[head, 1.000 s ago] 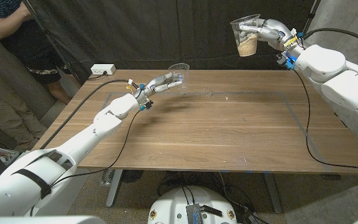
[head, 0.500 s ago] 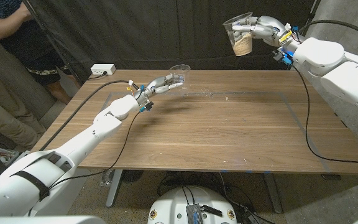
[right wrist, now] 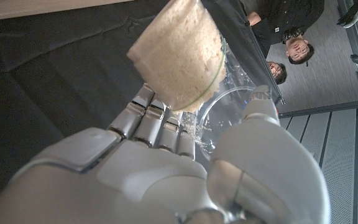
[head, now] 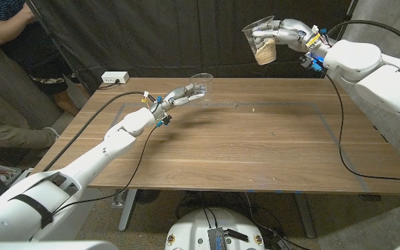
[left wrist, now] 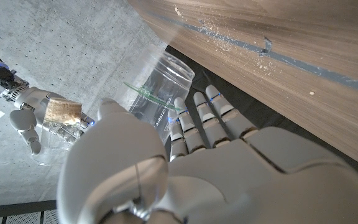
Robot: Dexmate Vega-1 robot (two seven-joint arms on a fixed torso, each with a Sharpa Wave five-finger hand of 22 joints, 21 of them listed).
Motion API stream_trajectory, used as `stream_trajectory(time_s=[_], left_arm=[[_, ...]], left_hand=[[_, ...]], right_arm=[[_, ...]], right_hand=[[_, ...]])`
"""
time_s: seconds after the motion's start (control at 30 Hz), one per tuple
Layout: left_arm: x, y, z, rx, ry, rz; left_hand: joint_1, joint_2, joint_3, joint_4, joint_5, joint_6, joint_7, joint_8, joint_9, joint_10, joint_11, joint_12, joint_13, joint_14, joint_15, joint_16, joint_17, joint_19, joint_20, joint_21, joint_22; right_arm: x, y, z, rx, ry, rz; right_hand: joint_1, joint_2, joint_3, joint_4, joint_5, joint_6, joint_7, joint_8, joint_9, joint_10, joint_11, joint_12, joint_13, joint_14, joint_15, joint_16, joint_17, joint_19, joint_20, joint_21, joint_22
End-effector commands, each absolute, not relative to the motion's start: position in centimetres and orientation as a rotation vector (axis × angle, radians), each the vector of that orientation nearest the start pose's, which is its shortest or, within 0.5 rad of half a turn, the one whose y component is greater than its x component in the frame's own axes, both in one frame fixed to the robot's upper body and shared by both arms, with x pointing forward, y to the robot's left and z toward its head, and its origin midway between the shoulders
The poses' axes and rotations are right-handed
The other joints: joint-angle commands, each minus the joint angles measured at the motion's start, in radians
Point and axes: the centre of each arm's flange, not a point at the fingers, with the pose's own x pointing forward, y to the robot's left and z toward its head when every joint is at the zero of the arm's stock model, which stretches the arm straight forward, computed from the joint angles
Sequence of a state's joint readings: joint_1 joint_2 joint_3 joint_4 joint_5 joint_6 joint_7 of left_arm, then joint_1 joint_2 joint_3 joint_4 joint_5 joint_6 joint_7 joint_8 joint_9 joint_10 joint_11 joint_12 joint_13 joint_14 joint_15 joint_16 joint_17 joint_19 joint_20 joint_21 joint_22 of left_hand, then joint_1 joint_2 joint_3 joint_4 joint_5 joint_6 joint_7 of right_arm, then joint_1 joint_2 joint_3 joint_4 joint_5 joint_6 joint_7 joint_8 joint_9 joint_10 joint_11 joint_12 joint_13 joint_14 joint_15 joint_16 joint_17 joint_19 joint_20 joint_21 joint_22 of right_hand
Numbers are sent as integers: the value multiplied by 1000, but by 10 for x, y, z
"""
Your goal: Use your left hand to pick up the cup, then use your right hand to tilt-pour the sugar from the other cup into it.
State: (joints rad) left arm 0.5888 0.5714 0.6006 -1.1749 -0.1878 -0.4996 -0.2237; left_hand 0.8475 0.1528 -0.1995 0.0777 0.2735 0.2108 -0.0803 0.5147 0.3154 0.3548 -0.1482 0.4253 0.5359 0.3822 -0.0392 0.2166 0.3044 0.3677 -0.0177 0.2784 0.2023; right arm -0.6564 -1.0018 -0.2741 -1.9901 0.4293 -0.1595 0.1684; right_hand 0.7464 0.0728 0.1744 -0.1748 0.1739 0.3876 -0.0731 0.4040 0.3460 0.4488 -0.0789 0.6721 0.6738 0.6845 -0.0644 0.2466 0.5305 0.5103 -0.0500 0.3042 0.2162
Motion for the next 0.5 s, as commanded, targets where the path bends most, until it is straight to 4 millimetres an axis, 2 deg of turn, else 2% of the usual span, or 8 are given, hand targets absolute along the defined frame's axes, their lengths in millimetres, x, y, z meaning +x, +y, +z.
stream_trajectory(time_s=[0.03,0.17,0.2,0.27,0.5], left_arm=[[646,213,27,670,-786,-495],[646,212,26,668,-787,-500],[646,211,25,666,-787,-502],[645,210,24,666,-787,-504],[645,207,24,666,-789,-517]], left_hand=[[11,0,-3,3,-3,8,-2,6,0,7,-3,5,3,10,-114,-2,3,2,-7,-2,4],[12,0,-3,4,-4,8,-2,6,0,6,-1,4,3,8,-114,-3,3,0,-7,-2,4],[12,0,-3,4,-4,9,-3,6,0,8,-3,5,3,9,-114,-3,3,1,-7,-2,4],[12,0,-3,4,-4,8,-2,6,0,7,-2,5,3,9,-114,-3,3,0,-7,-2,4],[13,0,-3,5,-6,9,-2,6,0,8,-1,5,4,8,-113,-3,4,0,-5,-2,4]], right_arm=[[489,-247,210,-786,-795,370],[489,-241,209,-805,-789,384],[489,-239,209,-809,-787,387],[490,-236,209,-819,-781,394],[497,-230,206,-864,-755,406]], right_hand=[[2,12,26,26,6,8,0,3,3,5,4,5,5,11,-167,-2,6,5,-75,5,1],[3,13,27,26,6,7,-1,2,4,6,2,5,4,11,-168,-2,6,6,-75,4,2],[3,13,27,26,6,7,-2,2,4,6,-6,4,5,11,-167,-2,6,5,-75,4,2],[3,13,27,27,5,7,-2,2,4,7,2,4,5,11,-167,-2,6,5,-75,4,2],[6,13,29,27,5,9,-3,1,5,9,-1,5,7,12,-168,-2,7,4,-74,4,2]])
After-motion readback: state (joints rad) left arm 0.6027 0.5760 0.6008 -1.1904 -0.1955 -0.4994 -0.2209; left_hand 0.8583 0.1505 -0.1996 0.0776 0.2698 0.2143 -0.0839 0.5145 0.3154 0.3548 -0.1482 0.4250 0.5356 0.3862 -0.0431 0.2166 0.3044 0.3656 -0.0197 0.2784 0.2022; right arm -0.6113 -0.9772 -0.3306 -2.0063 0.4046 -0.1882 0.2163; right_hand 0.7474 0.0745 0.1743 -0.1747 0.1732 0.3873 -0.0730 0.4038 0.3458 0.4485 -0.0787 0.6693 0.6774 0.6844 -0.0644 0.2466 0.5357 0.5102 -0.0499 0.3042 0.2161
